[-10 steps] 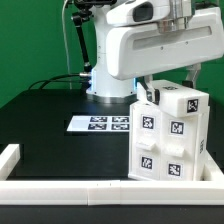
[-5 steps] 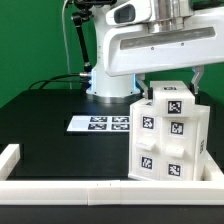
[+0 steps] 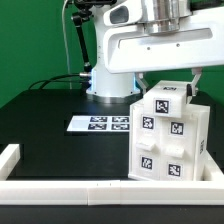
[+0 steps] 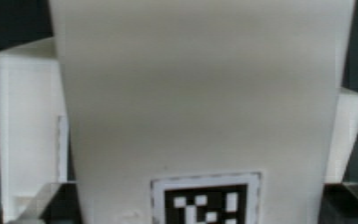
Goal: Assemble cabinet
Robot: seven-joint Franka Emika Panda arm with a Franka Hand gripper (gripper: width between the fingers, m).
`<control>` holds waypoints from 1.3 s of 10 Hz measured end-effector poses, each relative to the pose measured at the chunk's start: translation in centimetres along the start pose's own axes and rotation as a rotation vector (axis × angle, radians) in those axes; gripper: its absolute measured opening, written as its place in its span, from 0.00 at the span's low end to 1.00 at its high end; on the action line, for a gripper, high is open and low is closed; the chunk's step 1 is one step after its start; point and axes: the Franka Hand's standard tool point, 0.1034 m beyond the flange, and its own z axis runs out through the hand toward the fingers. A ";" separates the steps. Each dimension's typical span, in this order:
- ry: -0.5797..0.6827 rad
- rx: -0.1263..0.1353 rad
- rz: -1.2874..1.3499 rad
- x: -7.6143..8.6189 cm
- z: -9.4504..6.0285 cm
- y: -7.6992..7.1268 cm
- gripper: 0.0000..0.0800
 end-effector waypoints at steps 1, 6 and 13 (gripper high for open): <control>0.009 0.005 0.112 -0.3 0.0 0.1 0.69; 0.000 0.041 0.539 -0.9 0.0 -0.5 0.69; -0.022 0.049 0.643 -1.2 -1.4 -1.1 0.99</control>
Offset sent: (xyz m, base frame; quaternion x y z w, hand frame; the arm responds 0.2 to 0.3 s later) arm -0.0116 0.0011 -0.0035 -0.0083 0.0039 0.1916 0.9814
